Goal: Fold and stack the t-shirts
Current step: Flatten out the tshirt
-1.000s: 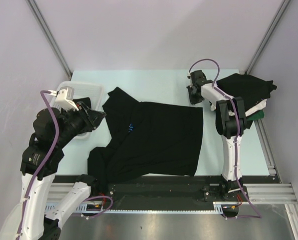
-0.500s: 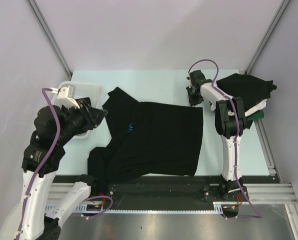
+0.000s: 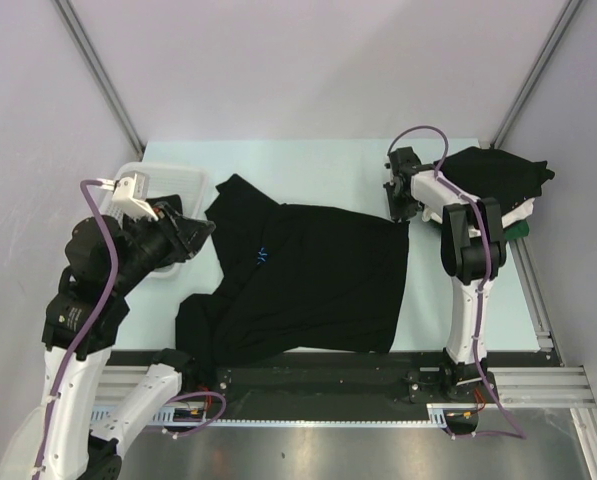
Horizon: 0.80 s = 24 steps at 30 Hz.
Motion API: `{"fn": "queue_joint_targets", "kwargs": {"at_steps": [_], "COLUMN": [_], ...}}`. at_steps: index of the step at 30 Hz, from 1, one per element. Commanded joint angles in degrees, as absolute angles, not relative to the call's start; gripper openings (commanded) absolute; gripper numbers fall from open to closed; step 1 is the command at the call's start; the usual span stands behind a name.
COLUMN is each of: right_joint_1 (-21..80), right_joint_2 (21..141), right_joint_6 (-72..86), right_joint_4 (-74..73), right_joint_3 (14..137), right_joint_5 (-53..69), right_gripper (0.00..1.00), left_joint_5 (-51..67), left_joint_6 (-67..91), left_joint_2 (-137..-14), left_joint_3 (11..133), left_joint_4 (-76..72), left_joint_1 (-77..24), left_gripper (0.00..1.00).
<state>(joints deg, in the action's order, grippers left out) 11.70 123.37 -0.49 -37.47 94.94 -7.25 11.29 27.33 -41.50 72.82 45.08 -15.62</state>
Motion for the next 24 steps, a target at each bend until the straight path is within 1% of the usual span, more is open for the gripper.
{"fn": "queue_joint_targets", "kwargs": {"at_steps": [1, 10, 24], "right_joint_1": [11.3, 10.8, 10.8], "right_joint_2": [117.6, 118.7, 118.7], "right_joint_6": [-1.8, -1.2, -1.2], "right_joint_4": [-36.8, -37.4, -38.4], "right_joint_3": [93.5, 90.4, 90.6], "right_joint_5": [-9.6, -7.2, -3.7], "right_gripper": [0.26, 0.27, 0.28], "left_joint_5": [12.9, 13.0, 13.0], "left_joint_6": [26.5, 26.7, 27.0], "left_joint_2": [-41.0, -39.8, -39.2], "left_joint_3": [72.5, 72.2, 72.2], "left_joint_4": [43.3, 44.1, 44.4], "left_joint_1": [-15.2, -15.2, -15.2], "left_gripper": [0.31, 0.32, 0.32]}}
